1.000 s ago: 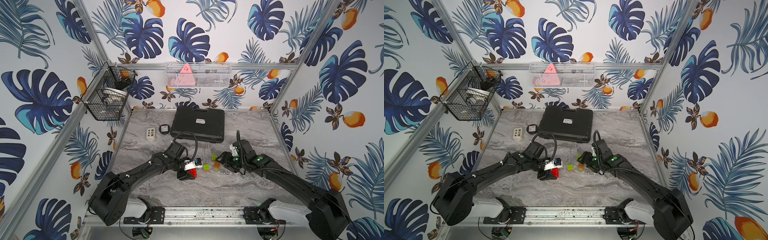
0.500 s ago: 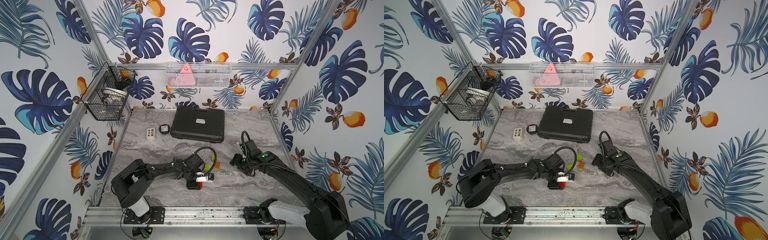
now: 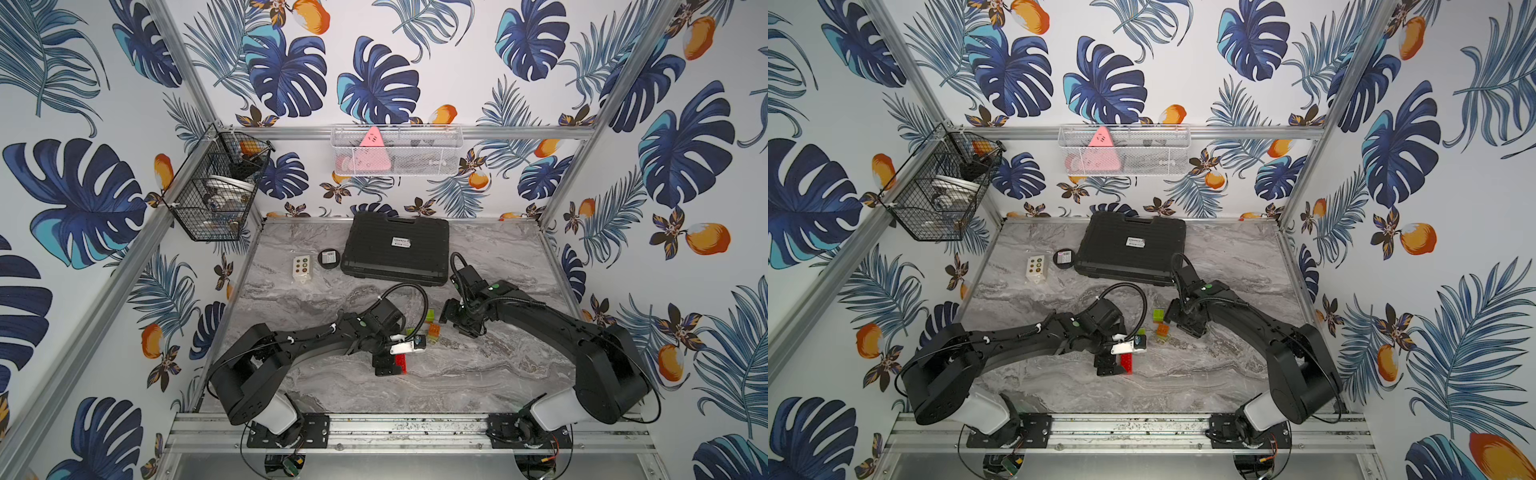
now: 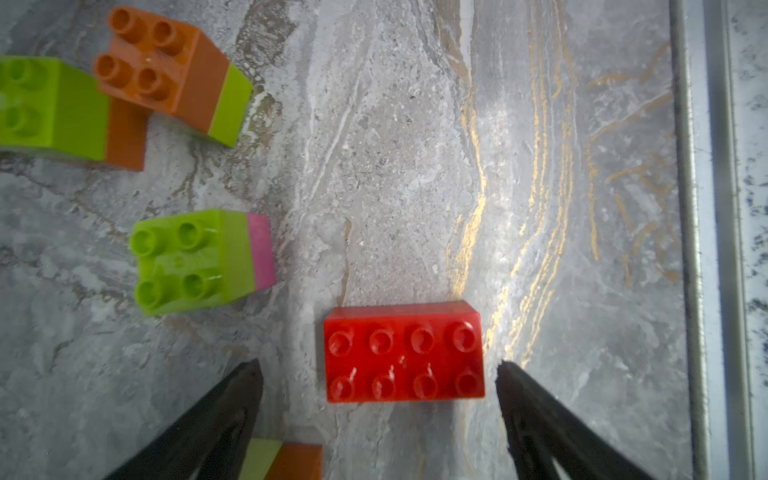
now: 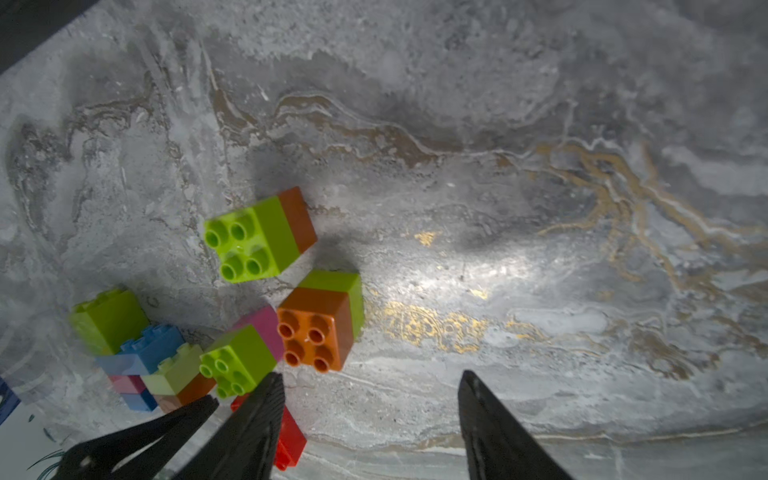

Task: Assemble the letter h with lego
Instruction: Pick up the lego brick from the center of the board.

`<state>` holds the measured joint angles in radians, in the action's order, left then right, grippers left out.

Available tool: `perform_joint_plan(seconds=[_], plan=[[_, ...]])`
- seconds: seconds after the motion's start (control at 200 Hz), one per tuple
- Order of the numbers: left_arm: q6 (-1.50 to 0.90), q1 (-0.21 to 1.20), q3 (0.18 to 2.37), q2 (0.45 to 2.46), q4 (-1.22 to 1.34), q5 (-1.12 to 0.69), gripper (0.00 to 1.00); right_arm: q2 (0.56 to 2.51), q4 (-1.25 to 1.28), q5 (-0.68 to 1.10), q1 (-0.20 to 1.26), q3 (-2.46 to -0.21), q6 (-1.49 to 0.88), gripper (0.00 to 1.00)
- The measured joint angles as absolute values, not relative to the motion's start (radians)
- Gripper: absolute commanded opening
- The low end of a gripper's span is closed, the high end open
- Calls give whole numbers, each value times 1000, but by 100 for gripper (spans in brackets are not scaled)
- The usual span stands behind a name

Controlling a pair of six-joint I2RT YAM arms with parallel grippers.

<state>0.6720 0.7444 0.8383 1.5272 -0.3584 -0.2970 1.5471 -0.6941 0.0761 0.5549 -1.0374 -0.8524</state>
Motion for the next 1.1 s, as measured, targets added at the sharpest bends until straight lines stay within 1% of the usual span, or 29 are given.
perform_joint_plan(seconds=[0.14,0.281,0.326,0.391,0.521,0.596,0.631,0.696,0.751,0.806,0.922,1.102], plan=[[667,587,849,1452,-389,-373,94,1638,-712,30,625,-1109,-857,67],[641,392,850,1390,-397,-445,95,1715,-729,-10,658,-1161,-860,58],[623,337,850,1382,-393,-450,95,1733,-728,-24,666,-1167,-859,52],[597,260,849,1376,-383,-451,95,1757,-728,-25,674,-1169,-855,47],[517,111,850,1385,-352,-439,95,1781,-723,-33,679,-1167,-852,45],[477,31,848,1396,-326,-434,95,1793,-722,-36,678,-1165,-846,40],[463,4,845,1400,-314,-429,95,1798,-720,-38,679,-1164,-845,37],[443,-40,831,1404,-287,-429,95,1802,-715,-41,682,-1161,-844,35],[434,-72,812,1404,-259,-419,95,1803,-714,-44,686,-1161,-834,30],[418,-96,790,1407,-229,-411,95,1805,-714,-46,694,-1163,-826,27],[402,-147,765,1436,-195,-413,95,1796,-721,-34,730,-1165,-813,26],[363,-215,767,1459,-155,-423,95,1699,-776,-23,847,-1169,-792,27]])
